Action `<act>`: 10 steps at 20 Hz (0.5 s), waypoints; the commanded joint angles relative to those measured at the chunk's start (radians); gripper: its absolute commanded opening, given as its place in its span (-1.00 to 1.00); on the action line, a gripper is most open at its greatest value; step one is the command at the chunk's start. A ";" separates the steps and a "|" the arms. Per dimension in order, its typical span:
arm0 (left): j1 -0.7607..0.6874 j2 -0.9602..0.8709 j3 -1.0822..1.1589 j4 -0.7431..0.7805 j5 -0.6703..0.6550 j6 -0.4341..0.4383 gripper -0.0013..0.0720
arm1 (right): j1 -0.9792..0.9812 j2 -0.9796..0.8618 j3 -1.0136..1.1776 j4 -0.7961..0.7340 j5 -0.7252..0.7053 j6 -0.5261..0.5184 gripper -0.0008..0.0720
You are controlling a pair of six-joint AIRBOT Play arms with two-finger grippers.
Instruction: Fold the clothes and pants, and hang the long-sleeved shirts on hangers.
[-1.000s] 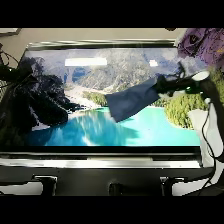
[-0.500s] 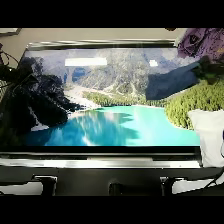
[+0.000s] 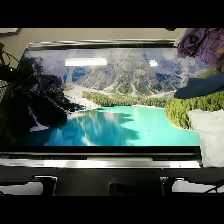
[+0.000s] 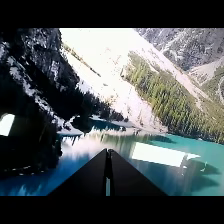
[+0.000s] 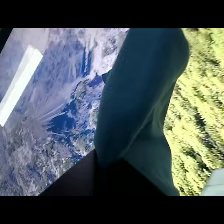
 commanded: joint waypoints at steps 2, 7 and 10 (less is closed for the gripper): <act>-0.002 0.000 0.000 0.000 -0.050 0.000 -0.92 | -0.005 0.060 0.001 -0.168 0.046 0.127 -0.91; -0.002 0.000 0.000 0.000 -0.110 -0.011 -0.92 | -0.005 0.094 0.001 -0.311 0.181 0.209 -0.91; -0.003 0.000 0.000 0.000 -0.110 -0.011 -0.92 | -0.005 0.099 0.001 -0.381 0.277 0.240 -0.91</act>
